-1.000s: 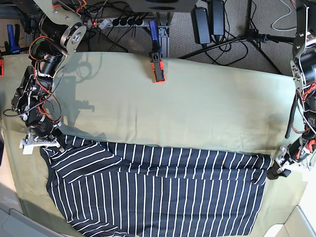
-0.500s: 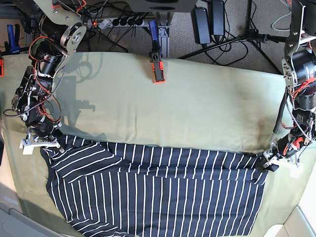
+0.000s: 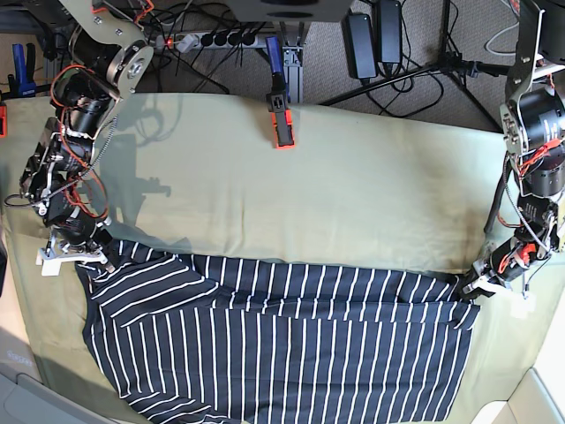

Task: Fold the T-shirt properly
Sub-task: 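Drag the folded edge with both grippers toward the clamp, flattening the shirt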

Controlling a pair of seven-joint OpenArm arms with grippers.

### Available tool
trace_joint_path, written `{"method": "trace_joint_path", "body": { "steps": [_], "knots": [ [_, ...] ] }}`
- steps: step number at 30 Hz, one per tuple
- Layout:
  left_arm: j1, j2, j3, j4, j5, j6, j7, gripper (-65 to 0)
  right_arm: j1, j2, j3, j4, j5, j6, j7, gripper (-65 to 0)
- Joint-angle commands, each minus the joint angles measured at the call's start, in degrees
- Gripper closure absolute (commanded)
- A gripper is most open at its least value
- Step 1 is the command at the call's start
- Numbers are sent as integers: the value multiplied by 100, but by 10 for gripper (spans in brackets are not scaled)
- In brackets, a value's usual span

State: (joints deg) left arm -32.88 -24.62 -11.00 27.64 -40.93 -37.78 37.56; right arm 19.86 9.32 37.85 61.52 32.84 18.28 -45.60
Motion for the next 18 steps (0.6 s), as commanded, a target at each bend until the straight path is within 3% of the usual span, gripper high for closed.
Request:
{"method": "trace_joint_path", "body": {
  "steps": [1, 6, 10, 18],
  "knots": [
    [-166, -164, -17, 85, -341, -222, 162, 0, 131, 127, -4, 118, 157, 289, -52, 0],
    [-164, -531, -17, 92, -2046, -222, 1495, 0, 120, 363, -4, 160, 350, 389, -669, 0],
    [-127, -802, -17, 96, -2439, -222, 1862, 0, 122, 509, -4, 363, 575, 415, -1156, 0],
    [-44, -1141, -17, 96, -2765, -222, 2186, 0, 39, 525, -4, 621, 577, 426, -1484, 0]
  ]
}}
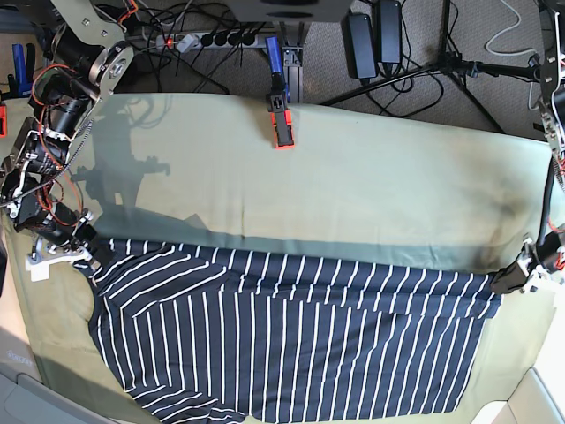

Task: Fold the T-shirt properly
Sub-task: 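Drag the folded edge with both grippers toward the clamp, flattening the shirt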

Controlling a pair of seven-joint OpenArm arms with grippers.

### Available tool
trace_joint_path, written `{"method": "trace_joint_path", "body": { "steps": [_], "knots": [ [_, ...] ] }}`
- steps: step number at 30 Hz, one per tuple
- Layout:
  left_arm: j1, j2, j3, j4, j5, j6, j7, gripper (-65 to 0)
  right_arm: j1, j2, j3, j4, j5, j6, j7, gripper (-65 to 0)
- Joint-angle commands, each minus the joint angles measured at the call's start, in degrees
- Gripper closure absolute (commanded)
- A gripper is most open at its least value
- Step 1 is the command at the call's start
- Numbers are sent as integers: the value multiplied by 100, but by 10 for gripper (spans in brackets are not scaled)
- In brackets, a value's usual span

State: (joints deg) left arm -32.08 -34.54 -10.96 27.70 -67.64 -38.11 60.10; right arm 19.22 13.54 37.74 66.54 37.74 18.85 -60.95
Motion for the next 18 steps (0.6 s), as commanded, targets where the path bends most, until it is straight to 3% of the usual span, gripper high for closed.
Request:
{"method": "trace_joint_path", "body": {
  "steps": [1, 8, 18],
  "knots": [
    [-87, -170, -22, 94, -151, -189, -42, 0, 48, 105, 7, 131, 85, 369, 2, 0],
    [476, -232, -22, 463, -400, -189, 144, 0, -553, 105, 7, 601, 125, 369, -87, 0],
    [1941, -411, -22, 2142, -463, -189, 186, 0, -1777, 107, 7, 1628, 236, 374, -122, 0]
  ]
}}
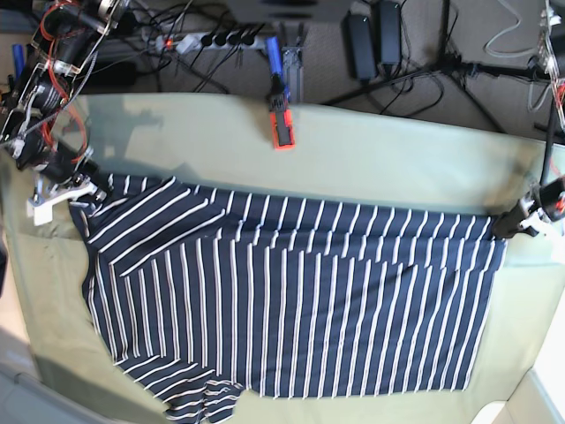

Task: Fold the T-shirt properly
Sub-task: 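Drag the folded edge with both grippers toward the clamp, flattening the shirt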

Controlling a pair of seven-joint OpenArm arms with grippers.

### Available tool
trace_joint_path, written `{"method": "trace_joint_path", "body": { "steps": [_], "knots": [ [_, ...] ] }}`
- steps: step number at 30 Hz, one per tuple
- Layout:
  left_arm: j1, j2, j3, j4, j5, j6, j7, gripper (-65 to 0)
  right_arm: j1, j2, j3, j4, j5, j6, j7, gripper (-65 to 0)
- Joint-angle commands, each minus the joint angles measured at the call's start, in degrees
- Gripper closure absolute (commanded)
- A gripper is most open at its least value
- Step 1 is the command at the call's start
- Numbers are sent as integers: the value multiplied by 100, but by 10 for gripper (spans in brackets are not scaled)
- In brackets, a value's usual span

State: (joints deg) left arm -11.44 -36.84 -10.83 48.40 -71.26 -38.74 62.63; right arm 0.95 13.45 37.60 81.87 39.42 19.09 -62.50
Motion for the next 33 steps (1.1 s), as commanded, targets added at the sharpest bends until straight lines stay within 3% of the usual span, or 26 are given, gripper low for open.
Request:
{"method": "trace_joint_path", "body": {
  "steps": [1, 17, 26, 33],
  "knots": [
    [28, -223, -35, 240, -122, -126, -70, 0, -87, 114, 20, 214, 70, 350, 33, 0],
    [1681, -413, -350, 1720, -227, -126, -68, 0, -1694, 157, 234, 1554, 184, 372, 33, 0],
    [2203, -413, -918, 2208, -232, -126, -68, 0, -1878, 658, 273, 1580, 219, 387, -31, 0],
    [2245, -411, -918, 2269, -225, -126, -61, 0, -1884, 684, 278, 1580, 190, 387, -155, 0]
  ]
}}
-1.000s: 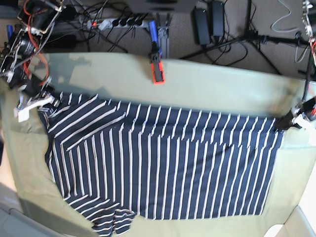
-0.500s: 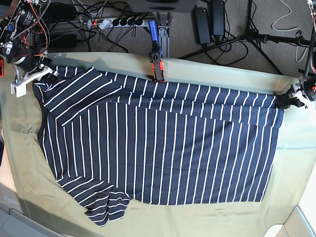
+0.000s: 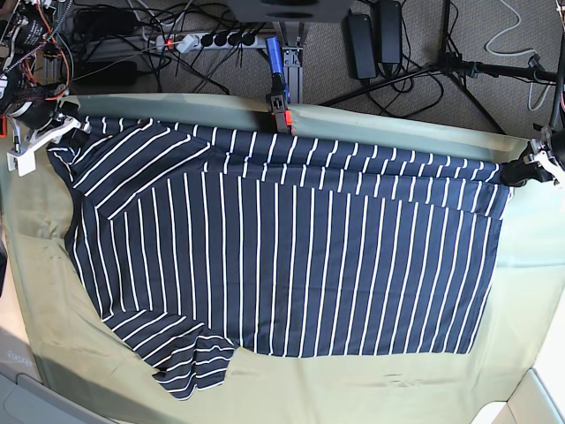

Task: Fold the T-shirt properly
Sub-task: 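Drag the folded edge with both grippers toward the clamp, flattening the shirt, then release the shirt and reposition both grippers onto the folded edge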

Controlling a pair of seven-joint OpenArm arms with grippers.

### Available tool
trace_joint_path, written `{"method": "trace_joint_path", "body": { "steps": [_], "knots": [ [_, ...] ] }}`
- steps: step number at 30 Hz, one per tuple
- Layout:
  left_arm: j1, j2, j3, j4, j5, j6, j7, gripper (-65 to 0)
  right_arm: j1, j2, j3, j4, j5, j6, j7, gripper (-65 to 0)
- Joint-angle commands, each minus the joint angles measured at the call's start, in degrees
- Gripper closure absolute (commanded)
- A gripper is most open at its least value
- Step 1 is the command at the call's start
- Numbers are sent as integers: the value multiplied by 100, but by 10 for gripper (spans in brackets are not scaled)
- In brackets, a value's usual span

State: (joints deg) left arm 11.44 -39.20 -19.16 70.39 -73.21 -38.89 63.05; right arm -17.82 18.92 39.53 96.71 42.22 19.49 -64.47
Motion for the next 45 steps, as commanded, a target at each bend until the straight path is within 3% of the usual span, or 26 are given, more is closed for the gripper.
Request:
{"method": "trace_joint_path", "body": {
  "steps": [1, 7, 14, 18, 19, 22, 24, 31, 36, 40, 45],
  "knots": [
    [-37, -177, -85, 70, -33, -111, -85, 0, -17, 138, 85, 96, -85, 348, 20, 0],
    [197, -175, -85, 70, -74, -111, -133, 0, -129, 138, 87, 96, -92, 350, 15, 0],
    [205, -175, -85, 70, -90, -111, -179, 0, -125, 138, 87, 94, -553, 345, 37, 0],
    [205, -177, -85, 70, -44, -111, -295, -189, -122, 140, 87, 96, -625, 345, 37, 0],
    [205, -177, -85, 70, -11, -111, -323, -227, -122, 140, 87, 96, -649, 345, 37, -33],
    [201, -179, -87, 70, -7, -111, -323, -259, -96, 142, 87, 96, -863, 343, 42, -338],
    [201, -179, -122, 70, -7, -111, -323, -259, -92, 142, 87, 96, -894, 341, 63, -443],
    [190, -179, -529, 201, -4, -111, -275, -258, -92, 302, 160, 98, -885, 332, 42, -441],
    [195, -334, -669, 586, -144, -111, -133, -258, 61, 577, 885, 118, -874, 297, 35, -441],
    [326, -332, -669, 1344, -363, -111, 20, -258, 365, 951, 1429, 118, -719, 295, 114, -441],
    [479, -321, -669, 2892, -22, -111, -50, -258, 879, 1340, 1307, -11, -833, 278, 306, -441]
  ]
}}
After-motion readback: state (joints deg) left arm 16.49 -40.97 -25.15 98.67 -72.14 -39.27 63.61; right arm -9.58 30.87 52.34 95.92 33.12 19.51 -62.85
